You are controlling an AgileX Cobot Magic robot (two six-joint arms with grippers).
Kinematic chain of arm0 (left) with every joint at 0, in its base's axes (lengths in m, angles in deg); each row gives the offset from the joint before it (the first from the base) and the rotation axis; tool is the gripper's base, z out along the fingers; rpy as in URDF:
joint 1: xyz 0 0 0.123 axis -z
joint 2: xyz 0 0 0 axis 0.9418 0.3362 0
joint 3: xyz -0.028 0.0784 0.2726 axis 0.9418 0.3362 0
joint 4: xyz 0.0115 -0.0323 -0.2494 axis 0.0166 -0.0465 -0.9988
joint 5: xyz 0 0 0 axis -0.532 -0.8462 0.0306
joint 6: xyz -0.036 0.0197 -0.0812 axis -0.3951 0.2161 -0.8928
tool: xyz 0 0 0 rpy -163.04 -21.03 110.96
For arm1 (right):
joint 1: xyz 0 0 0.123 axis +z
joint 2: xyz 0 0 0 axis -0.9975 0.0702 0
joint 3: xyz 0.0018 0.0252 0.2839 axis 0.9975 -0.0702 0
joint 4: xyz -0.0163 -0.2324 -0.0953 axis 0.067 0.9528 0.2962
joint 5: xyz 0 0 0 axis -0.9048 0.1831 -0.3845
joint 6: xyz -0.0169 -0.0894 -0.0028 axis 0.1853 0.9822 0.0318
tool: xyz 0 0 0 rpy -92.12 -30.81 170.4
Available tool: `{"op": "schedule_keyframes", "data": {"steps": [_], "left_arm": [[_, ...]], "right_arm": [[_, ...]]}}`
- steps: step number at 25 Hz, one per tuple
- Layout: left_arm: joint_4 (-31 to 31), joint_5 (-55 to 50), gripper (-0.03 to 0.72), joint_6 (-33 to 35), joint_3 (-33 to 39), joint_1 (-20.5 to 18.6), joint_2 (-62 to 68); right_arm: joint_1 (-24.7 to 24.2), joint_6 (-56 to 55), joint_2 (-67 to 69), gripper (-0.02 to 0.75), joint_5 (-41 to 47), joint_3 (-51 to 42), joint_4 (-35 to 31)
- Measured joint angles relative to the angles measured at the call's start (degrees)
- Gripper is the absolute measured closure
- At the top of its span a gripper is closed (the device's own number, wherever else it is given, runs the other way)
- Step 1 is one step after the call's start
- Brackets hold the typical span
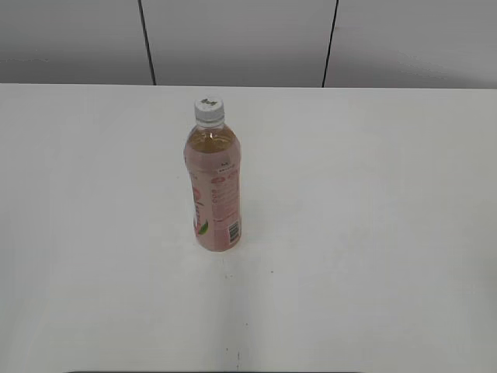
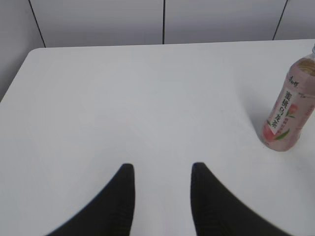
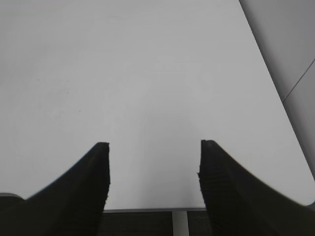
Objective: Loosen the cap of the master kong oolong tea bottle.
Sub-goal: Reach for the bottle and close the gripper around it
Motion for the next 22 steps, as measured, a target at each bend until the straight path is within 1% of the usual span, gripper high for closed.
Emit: {"op": "schedule_keyframes", "data": {"steps": [22], "left_arm": [[0.00,0.00,0.447,0.00,0.00,0.00,0.00]], "right_arm": [[0.00,0.00,0.00,0.297,0.00,0.00,0.00]]}}
